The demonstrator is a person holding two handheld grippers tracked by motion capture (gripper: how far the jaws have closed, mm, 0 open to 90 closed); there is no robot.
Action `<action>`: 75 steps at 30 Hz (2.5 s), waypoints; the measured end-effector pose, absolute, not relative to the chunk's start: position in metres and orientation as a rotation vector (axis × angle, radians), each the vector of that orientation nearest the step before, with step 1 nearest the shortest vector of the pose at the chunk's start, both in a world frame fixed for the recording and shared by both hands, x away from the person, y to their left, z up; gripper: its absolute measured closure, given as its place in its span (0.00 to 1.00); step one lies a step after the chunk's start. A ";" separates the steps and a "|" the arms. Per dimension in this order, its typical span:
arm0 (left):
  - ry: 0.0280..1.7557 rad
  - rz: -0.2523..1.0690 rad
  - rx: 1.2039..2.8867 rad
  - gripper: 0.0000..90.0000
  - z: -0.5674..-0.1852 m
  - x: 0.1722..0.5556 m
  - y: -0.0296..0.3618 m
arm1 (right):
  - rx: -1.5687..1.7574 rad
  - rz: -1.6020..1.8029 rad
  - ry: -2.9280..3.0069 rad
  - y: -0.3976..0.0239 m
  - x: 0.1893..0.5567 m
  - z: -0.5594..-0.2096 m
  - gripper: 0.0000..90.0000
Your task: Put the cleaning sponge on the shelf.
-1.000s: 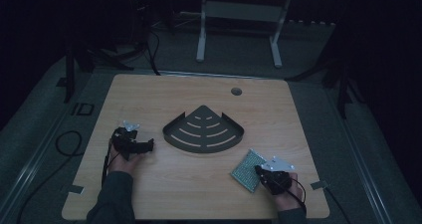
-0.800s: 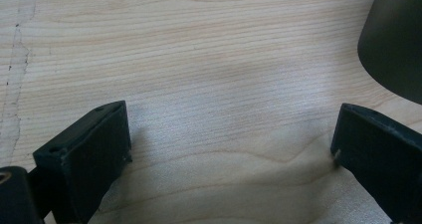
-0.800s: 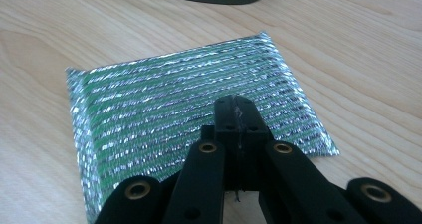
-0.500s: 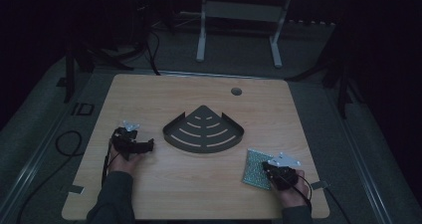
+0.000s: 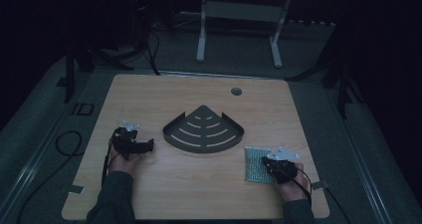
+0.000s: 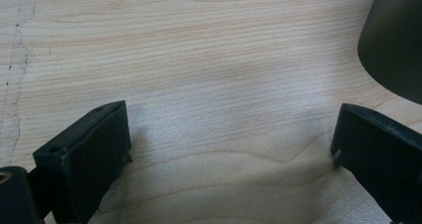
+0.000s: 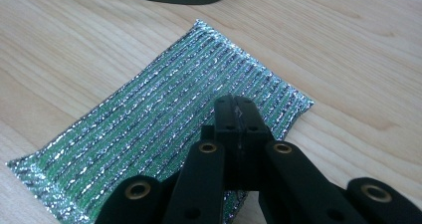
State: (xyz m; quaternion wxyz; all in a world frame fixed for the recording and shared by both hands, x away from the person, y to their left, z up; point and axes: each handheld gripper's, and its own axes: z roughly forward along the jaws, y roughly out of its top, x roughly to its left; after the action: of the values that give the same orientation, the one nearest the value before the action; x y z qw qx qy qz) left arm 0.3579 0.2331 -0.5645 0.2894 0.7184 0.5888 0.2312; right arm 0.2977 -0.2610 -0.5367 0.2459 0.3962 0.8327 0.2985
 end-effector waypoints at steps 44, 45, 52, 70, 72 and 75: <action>1.571 0.617 1.918 0.03 -0.564 0.358 0.233 | 0.919 0.853 2.452 -0.253 0.286 -0.531 1.00; 1.571 0.617 1.917 0.03 -0.565 0.358 0.233 | 0.916 0.851 2.454 -0.252 0.288 -0.530 1.00; 1.571 0.617 1.917 0.03 -0.564 0.358 0.233 | 0.939 0.893 2.462 -0.254 0.294 -0.523 0.98; 1.572 0.617 1.916 0.03 -0.565 0.358 0.233 | 1.095 0.815 2.587 -0.254 0.322 -0.513 0.86; 1.572 0.617 1.917 0.03 -0.564 0.358 0.233 | 1.106 0.807 2.588 -0.255 0.323 -0.513 0.86; 1.572 0.618 1.917 0.03 -0.564 0.358 0.233 | 1.118 0.817 2.598 -0.256 0.325 -0.513 0.85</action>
State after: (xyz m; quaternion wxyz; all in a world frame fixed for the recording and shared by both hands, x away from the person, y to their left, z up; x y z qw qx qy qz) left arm 0.3578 0.2331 -0.5645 0.2893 0.7183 0.5890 0.2314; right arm 0.3248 -0.2557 -0.5125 0.0986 0.3777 0.8782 0.2762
